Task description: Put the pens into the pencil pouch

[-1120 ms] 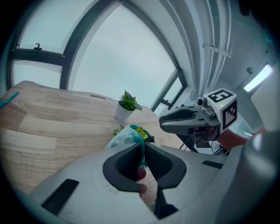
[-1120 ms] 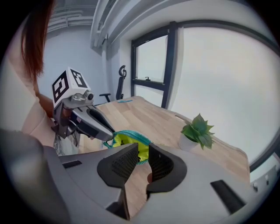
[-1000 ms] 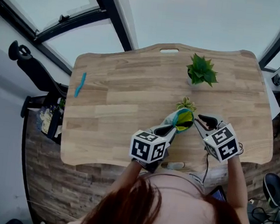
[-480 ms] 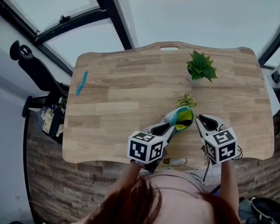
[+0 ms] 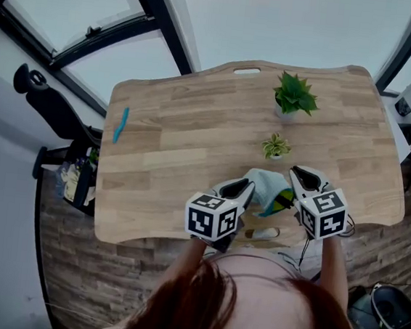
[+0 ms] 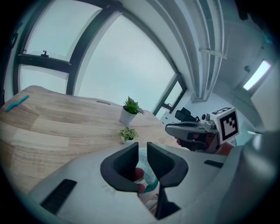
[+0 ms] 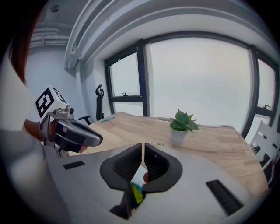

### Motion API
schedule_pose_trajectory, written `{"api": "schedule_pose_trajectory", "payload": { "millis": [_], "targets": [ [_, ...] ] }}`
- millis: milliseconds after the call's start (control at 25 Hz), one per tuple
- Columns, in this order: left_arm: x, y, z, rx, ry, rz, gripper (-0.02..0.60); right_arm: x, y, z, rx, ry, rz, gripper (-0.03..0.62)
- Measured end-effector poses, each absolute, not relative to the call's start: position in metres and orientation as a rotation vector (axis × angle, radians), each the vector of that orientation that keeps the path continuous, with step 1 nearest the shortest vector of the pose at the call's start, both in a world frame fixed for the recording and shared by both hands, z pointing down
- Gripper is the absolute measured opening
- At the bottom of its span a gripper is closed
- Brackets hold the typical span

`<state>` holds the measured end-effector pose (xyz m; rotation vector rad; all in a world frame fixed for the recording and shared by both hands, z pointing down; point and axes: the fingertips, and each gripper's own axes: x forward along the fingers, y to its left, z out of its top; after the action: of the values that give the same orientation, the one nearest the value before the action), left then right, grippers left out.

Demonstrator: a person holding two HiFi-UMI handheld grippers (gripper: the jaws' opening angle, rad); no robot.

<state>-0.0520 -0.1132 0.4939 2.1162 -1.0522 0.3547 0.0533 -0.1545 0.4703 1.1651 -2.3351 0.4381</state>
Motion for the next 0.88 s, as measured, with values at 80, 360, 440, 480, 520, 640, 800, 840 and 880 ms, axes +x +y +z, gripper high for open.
{"api": "schedule_pose_trajectory", "payload": {
  "millis": [80, 360, 440, 480, 520, 640, 800, 840, 880],
  "targets": [
    [-0.055, -0.114, 0.49, 2.142, -1.049, 0.344, 0.052, 0.053, -0.152, 0.469, 1.202, -2.332, 0.427, 0.013],
    [-0.068, -0.12, 0.471, 2.261, -1.028, 0.302, 0.028, 0.054, -0.147, 0.456, 1.414, -2.328, 0.466, 0.005],
    [-0.072, -0.121, 0.467, 2.294, -1.022, 0.303, 0.021, 0.055, -0.145, 0.453, 1.478, -2.323, 0.479, 0.002],
    [-0.073, -0.122, 0.465, 2.311, -1.021, 0.304, 0.018, 0.055, -0.144, 0.451, 1.506, -2.317, 0.479, 0.002],
    [-0.075, -0.124, 0.462, 2.329, -1.021, 0.301, 0.015, 0.056, -0.142, 0.448, 1.534, -2.312, 0.473, 0.0],
    [-0.078, -0.128, 0.452, 2.378, -1.031, 0.282, 0.011, 0.056, -0.136, 0.44, 1.606, -2.298, 0.449, 0.0],
    [-0.077, -0.129, 0.44, 2.436, -1.055, 0.259, 0.006, 0.056, -0.127, 0.432, 1.661, -2.287, 0.405, 0.0],
    [-0.076, -0.129, 0.438, 2.452, -1.063, 0.256, 0.005, 0.056, -0.126, 0.43, 1.672, -2.287, 0.393, 0.0],
    [-0.075, -0.13, 0.435, 2.468, -1.072, 0.254, 0.005, 0.056, -0.125, 0.429, 1.681, -2.288, 0.383, 0.0]
  ]
}}
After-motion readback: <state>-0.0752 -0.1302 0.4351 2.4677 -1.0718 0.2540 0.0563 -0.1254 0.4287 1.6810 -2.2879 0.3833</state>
